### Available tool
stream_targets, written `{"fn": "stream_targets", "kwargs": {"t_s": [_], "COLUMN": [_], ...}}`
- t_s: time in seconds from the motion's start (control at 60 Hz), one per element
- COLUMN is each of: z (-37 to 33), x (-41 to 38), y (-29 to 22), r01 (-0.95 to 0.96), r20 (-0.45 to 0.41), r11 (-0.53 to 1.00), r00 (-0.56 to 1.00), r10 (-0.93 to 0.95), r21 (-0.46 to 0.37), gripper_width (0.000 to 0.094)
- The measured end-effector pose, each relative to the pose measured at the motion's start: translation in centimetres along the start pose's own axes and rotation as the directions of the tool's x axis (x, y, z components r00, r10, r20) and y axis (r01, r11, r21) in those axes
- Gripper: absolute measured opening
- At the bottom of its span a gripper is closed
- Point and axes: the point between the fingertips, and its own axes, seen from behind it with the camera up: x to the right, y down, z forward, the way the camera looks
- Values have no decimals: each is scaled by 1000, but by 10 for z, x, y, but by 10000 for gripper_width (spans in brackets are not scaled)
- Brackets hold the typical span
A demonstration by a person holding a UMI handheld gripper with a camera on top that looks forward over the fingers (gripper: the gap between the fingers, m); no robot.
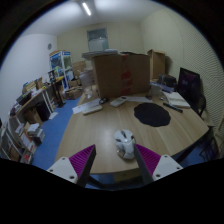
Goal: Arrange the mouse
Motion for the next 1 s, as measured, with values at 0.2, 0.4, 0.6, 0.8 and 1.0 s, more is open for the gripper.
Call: {"fn": "stream_targets", "kwargs": {"t_s": [0.2,0.4,0.6,0.8,1.0], "z": [69,124,134,129,101], "x": [29,39,42,31,65], "y": [3,15,10,8,-169], "r01": [66,80,124,125,133], "r20": [15,54,61,159,135], "r11": [998,997,991,988,971], "r00": [998,995,990,981,978], "r10": [-66,-79,-127,-109,-162], "r21": [5,-15,54,-94,198], "gripper_width": [791,794,516,429,430]}}
